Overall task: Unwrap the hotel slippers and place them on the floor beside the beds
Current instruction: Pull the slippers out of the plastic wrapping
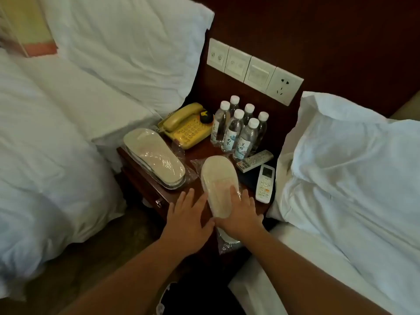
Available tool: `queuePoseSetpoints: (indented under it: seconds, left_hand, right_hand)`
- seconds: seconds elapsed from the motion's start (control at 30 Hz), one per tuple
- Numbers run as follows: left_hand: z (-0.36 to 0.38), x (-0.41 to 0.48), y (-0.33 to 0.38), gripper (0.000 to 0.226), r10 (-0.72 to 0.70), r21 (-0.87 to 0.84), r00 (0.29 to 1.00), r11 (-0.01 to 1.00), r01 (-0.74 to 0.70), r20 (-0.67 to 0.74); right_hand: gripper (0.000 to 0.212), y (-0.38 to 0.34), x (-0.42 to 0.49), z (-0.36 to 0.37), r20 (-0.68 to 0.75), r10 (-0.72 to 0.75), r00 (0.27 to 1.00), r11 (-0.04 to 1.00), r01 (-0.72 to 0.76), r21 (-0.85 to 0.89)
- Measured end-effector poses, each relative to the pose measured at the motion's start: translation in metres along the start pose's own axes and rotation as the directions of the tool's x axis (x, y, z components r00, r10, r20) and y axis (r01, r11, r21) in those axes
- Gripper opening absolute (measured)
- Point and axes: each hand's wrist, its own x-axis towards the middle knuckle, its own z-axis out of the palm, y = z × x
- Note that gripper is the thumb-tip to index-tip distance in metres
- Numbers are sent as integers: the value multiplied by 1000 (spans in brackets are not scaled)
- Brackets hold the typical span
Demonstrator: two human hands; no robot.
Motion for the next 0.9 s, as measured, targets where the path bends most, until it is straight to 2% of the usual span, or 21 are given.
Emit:
queuePoseSetpoints:
  seconds: [0.3,0.37,0.47,0.53,0.67,0.77,0.83,0.9]
  left_hand:
    - [-29,-38,-9,80,-77,95,995,993,70,69]
    - [-35,-36,-8,79,-77,94,995,993,71,66]
    - [-41,-35,-2,79,-67,87,995,994,61,72]
    - [-43,-38,5,79,-60,83,995,995,53,80]
    - [-49,-44,18,79,-60,77,994,996,54,91]
    - [-58,-47,29,80,-75,33,993,997,73,92]
    - [-63,-51,36,82,-91,-98,990,990,102,112]
    - [-69,-54,45,83,-120,-346,978,922,173,170]
  right_hand:
    - [143,26,-20,14,-11,243,970,958,-238,162]
    - [146,27,-18,12,-33,261,965,958,-254,132]
    - [140,23,-15,5,-110,253,961,966,-245,75]
    - [128,19,-17,-4,-101,254,962,965,-245,98]
    - [87,20,-24,-19,-108,165,980,958,-133,254]
    - [75,22,-32,-27,-180,63,982,890,26,455]
    - [70,22,-39,-33,-230,5,973,871,108,479]
    - [65,18,-50,-39,-297,-47,954,874,183,450]
